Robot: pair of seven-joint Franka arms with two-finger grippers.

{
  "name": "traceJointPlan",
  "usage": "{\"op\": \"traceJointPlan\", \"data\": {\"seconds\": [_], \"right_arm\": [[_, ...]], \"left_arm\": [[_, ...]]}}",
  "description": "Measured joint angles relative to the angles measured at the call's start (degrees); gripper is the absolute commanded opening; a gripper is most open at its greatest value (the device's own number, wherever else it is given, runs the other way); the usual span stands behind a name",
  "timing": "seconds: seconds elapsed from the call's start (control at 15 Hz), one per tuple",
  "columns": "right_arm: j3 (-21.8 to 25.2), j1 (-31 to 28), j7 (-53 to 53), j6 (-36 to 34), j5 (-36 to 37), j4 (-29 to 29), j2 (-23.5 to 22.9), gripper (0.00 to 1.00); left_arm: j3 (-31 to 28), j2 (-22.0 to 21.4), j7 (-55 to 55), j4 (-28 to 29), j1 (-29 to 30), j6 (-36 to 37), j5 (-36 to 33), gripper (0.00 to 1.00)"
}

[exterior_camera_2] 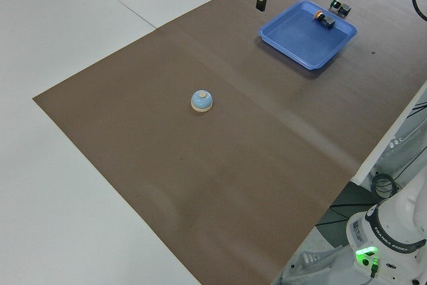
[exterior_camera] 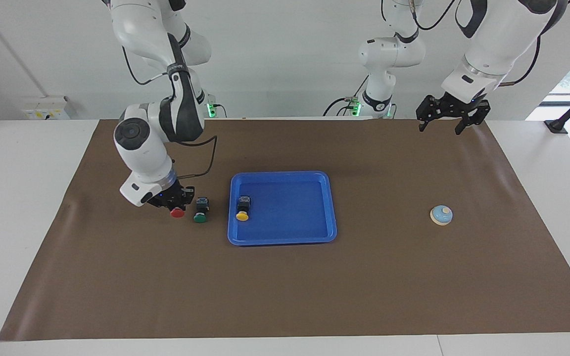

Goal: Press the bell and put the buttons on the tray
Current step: 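Grasp the red button with the right gripper, then place the red button in the tray beside the yellow one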

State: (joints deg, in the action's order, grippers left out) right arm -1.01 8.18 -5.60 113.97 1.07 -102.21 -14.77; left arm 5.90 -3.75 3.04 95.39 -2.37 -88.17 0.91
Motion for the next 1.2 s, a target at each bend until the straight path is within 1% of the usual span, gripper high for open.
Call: {"op": "traceJointPlan", "data": {"seconds": [0.13, 0.27, 0.4, 0.53, 0.67, 0.8, 1.07, 1.14, 1.2], "right_arm": [[-0.1, 4.5, -6.3, -2.1, -0.1, 4.0, -0.2, 0.00], [-0.3, 9.3, -12.8, -0.8, -1.1, 5.1, -1.4, 0.00], [-0.3, 13.9, -18.1, 1.8, -3.5, 6.3, -4.4, 0.00], [-0.3, 17.2, -21.5, 4.6, -4.8, 8.0, -8.3, 0.00], [-0.3, 18.5, -22.6, 6.6, -4.9, 8.5, -11.2, 0.00], [-0.1, 18.4, -22.6, 7.9, -4.9, 8.3, -12.8, 0.00], [0.2, 17.9, -22.6, 10.3, -4.9, 7.4, -13.3, 0.00], [0.2, 17.9, -22.6, 11.0, -4.9, 7.2, -13.3, 0.99], [0.2, 17.9, -22.6, 11.1, -4.9, 7.2, -13.3, 1.00]], "left_arm": [[0.0, 0.0, 0.0, 0.0, 0.0, 0.0, 0.0, 1.00], [0.0, 0.0, 0.0, 0.0, 0.0, 0.0, 0.0, 1.00], [0.0, 0.0, 0.0, 0.0, 0.0, 0.0, 0.0, 1.00], [0.0, 0.0, 0.0, 0.0, 0.0, 0.0, 0.0, 1.00], [0.0, 0.0, 0.0, 0.0, 0.0, 0.0, 0.0, 1.00], [0.0, 0.0, 0.0, 0.0, 0.0, 0.0, 0.0, 1.00], [0.0, 0.0, 0.0, 0.0, 0.0, 0.0, 0.0, 1.00], [0.0, 0.0, 0.0, 0.0, 0.0, 0.0, 0.0, 1.00], [0.0, 0.0, 0.0, 0.0, 0.0, 0.0, 0.0, 1.00]]}}
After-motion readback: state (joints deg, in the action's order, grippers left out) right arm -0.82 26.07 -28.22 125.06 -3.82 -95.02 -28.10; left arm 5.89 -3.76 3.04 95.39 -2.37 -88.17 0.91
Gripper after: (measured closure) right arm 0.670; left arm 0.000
